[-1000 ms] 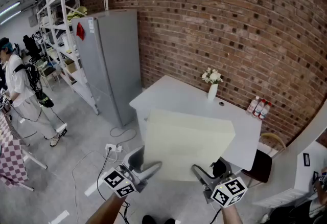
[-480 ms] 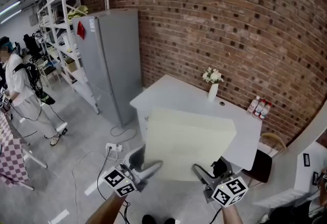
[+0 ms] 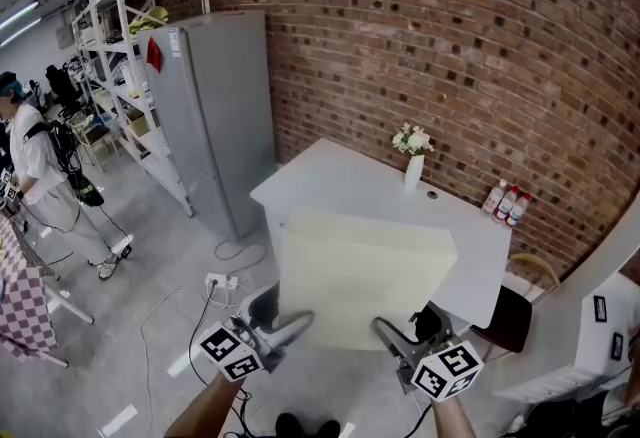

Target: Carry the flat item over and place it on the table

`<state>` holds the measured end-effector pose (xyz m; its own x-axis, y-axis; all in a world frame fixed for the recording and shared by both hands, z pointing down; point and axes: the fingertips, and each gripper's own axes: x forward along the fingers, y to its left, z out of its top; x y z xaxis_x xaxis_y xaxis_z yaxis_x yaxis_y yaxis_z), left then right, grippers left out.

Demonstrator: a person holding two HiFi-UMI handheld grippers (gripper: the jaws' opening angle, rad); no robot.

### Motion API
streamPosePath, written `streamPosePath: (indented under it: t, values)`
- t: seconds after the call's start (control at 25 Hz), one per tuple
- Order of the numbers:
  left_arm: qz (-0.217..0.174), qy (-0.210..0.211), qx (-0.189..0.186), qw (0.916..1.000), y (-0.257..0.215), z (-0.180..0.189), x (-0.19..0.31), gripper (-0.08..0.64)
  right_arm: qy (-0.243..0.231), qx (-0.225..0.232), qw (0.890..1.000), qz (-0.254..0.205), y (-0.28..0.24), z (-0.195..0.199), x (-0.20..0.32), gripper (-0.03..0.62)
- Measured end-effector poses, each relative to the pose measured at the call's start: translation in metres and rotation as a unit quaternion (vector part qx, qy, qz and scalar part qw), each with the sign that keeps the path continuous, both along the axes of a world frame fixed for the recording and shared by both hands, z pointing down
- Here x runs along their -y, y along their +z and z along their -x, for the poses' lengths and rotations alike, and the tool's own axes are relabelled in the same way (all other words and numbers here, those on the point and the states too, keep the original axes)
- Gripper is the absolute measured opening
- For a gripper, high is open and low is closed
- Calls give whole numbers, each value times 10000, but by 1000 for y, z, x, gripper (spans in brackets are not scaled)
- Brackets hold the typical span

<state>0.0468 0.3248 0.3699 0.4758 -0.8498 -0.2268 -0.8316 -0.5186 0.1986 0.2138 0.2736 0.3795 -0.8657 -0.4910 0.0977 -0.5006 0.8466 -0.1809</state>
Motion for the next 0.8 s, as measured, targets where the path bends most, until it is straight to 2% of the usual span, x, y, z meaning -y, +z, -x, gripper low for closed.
streamPosePath:
  t: [0.2, 0.44, 0.8]
  values:
    - [9, -34, 40, 10000, 3, -15, -1, 358, -60, -11, 10000, 18, 5, -14, 0, 368]
    - [75, -93, 12, 9999, 11, -16, 0, 358, -117, -53, 9999, 97, 12, -14, 3, 370]
    - [90, -108, -28, 9999, 18, 21, 40, 358, -102, -99, 9998, 141, 18, 22, 43, 370]
